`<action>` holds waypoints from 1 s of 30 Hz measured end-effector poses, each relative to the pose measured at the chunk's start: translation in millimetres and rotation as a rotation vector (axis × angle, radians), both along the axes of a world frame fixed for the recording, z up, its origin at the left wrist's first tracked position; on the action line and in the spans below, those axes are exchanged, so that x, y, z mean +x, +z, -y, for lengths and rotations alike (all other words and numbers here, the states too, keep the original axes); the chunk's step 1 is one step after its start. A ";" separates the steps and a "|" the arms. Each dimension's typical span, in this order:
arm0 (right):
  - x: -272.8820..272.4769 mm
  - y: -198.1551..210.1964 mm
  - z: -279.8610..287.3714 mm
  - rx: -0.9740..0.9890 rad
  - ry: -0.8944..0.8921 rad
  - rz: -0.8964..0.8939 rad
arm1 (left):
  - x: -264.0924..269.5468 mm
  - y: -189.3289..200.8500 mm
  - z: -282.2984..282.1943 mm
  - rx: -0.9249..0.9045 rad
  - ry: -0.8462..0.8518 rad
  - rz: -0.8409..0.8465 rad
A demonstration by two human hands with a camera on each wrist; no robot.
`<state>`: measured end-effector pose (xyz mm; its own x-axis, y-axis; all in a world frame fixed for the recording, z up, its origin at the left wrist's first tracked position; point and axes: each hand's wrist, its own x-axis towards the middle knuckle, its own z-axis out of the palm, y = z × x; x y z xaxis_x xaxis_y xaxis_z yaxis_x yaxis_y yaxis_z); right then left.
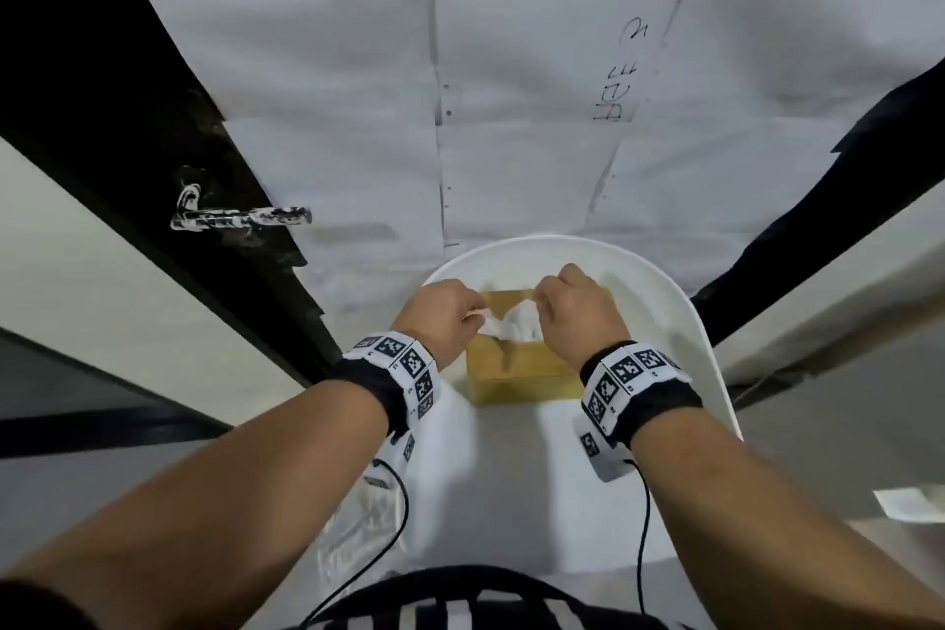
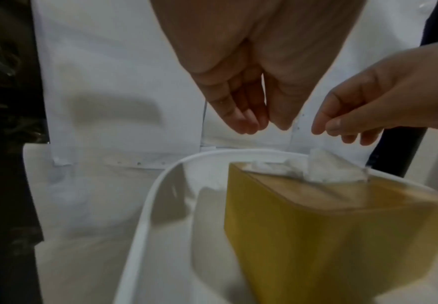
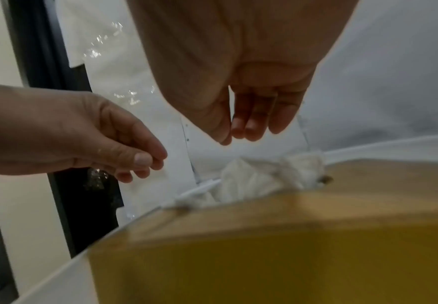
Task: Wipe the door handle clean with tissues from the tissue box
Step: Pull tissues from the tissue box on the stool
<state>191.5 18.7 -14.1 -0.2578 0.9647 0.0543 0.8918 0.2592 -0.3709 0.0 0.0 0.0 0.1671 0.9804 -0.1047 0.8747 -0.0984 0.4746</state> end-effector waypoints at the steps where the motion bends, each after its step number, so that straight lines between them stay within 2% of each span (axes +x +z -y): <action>1: 1.7 -6.3 -1.1 -0.031 -0.007 0.002 | 2.0 -5.0 -0.8 -0.043 0.004 -0.005; 6: 7.7 -35.2 8.5 -0.121 0.004 -0.024 | 12.3 -26.5 1.8 -0.152 0.025 0.001; 12: 9.2 -42.7 7.1 -0.065 -0.022 -0.079 | 16.6 -32.6 -6.2 -0.036 -0.004 -0.052; 17: 10.4 -44.0 6.8 -0.048 -0.035 -0.108 | 15.9 -32.4 -9.1 -0.029 0.130 0.045; 22: 14.2 -37.0 -5.7 -0.128 -0.075 -0.214 | 19.2 -34.3 -7.0 -0.032 -0.021 0.034; 26: 13.3 -21.6 -14.0 -0.124 -0.079 -0.309 | 32.1 -40.6 -5.5 -0.118 -0.091 0.030; 28: 14.8 -15.6 -13.5 -0.075 -0.064 -0.269 | 33.8 -45.6 -6.2 -0.122 -0.063 0.002; 30: 18.3 -10.4 -12.7 -0.063 -0.012 -0.101 | 34.0 -48.8 -7.5 -0.112 -0.052 -0.005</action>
<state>209.8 31.4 -24.5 -0.2428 0.9699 0.0184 0.8517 0.2222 -0.4747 34.0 7.5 -48.8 0.2166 0.9525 -0.2139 0.8723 -0.0904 0.4805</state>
